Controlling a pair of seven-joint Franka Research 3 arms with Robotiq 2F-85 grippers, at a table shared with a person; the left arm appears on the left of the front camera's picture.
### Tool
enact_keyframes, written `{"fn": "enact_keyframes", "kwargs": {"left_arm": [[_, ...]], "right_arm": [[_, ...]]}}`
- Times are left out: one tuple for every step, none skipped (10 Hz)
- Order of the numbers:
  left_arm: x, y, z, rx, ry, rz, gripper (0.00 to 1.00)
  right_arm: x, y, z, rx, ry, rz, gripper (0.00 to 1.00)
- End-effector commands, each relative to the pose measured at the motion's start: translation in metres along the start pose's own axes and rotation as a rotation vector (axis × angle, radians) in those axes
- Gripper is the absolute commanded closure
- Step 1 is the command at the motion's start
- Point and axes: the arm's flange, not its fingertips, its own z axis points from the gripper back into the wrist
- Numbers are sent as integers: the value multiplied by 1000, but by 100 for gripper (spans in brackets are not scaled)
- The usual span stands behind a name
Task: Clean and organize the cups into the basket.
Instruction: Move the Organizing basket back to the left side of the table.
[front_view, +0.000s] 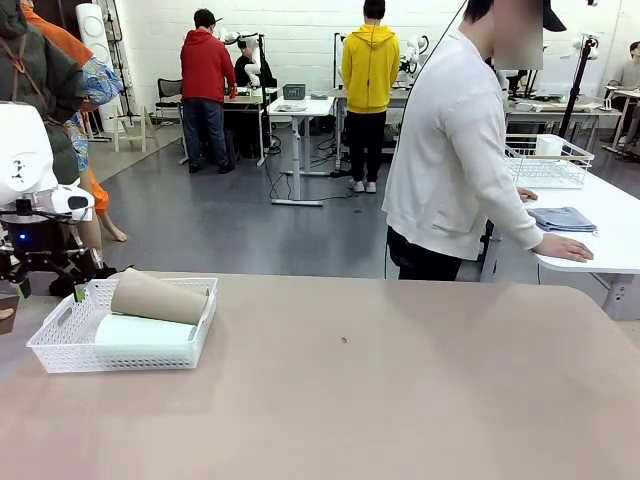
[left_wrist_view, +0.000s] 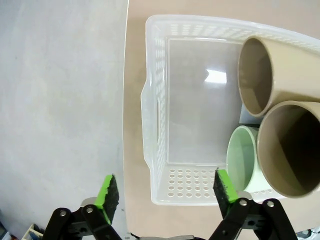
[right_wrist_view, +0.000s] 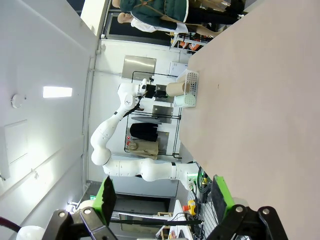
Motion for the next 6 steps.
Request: {"fn": "enact_keyframes", "kwargs": {"left_arm": [[-13, -9, 31, 30, -59, 19, 0], [-29, -18, 65, 17, -120, -1, 0], [-50, -29, 102, 1, -196, -48, 0], [-70, -37, 133, 14, -268, -73, 0], [-87, -43, 156, 31, -327, -77, 0], [-100, -47, 174, 27, -364, -86, 0]], "right_arm": [[-3, 3, -2, 7, -1, -10, 0], [-3, 3, -2, 7, -1, -10, 0], [-3, 3, -2, 7, -1, -10, 0], [-3, 3, -2, 7, -1, -10, 0], [-3, 3, -2, 7, -1, -10, 0], [-3, 3, -2, 7, -1, -10, 0]]}}
